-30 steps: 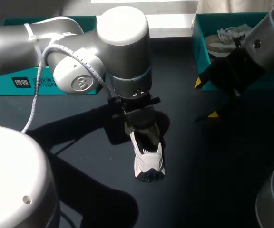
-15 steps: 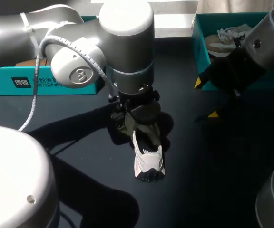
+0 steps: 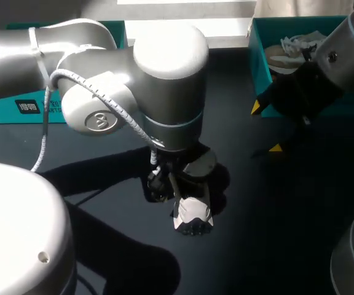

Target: Take the shoe out of the shoebox, open the shoe tongue, remove and reinsert the insole, then place the shoe into the shoebox

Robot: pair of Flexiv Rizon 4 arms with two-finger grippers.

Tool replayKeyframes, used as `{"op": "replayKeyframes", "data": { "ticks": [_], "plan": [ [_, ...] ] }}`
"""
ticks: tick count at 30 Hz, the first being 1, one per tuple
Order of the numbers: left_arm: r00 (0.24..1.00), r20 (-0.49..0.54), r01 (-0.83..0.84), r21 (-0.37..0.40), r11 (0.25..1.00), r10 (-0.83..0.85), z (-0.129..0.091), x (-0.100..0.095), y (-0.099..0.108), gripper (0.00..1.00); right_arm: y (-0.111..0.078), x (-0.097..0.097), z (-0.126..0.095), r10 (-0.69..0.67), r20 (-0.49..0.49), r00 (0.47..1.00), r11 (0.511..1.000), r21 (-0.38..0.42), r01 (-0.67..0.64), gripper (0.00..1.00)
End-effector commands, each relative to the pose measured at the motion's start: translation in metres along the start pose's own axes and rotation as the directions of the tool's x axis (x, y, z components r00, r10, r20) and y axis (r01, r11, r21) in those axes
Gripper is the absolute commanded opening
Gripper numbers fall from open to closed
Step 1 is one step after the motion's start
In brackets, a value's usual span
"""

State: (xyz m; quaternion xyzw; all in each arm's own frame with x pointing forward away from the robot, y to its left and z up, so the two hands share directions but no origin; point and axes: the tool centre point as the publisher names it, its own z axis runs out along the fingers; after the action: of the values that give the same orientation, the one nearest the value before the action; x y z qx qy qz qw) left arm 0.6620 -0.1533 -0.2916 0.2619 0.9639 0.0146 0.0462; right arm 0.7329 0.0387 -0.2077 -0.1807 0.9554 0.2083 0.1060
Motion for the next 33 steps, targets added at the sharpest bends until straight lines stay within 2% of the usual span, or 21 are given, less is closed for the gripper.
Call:
{"op": "replayKeyframes", "data": {
  "ticks": [1,8,11,20,26,33],
  "plan": [
    [0.883,-0.013,0.469,-0.036,0.882,-0.47,-0.002,0.003,0.001,1.0,0.0,0.0,0.001,0.0,-0.001,1.0,1.0,0.002,0.0,1.0],
    [0.883,-0.013,0.469,-0.036,0.882,-0.47,-0.002,0.003,0.001,1.0,0.0,0.0,0.001,0.0,-0.001,1.0,1.0,0.002,0.0,1.0],
    [0.876,-0.022,0.482,0.022,0.876,-0.482,0.009,0.013,-0.014,1.0,0.0,0.0,0.001,0.0,-0.001,1.0,1.0,0.002,0.0,1.0],
    [0.878,-0.008,0.478,0.063,0.876,-0.479,0.015,0.026,-0.042,1.0,0.0,0.0,0.001,0.0,-0.001,1.0,1.0,0.002,0.0,1.0],
    [0.866,-0.001,0.498,0.102,0.861,-0.5,0.029,0.027,-0.055,1.0,0.0,0.0,0.001,0.0,-0.001,1.0,1.0,0.002,0.0,1.0],
    [0.854,-0.031,0.519,0.108,0.848,-0.519,0.05,0.019,-0.07,1.0,0.0,0.0,0.001,0.0,-0.001,1.0,1.0,0.002,0.0,1.0]
  ]
}}
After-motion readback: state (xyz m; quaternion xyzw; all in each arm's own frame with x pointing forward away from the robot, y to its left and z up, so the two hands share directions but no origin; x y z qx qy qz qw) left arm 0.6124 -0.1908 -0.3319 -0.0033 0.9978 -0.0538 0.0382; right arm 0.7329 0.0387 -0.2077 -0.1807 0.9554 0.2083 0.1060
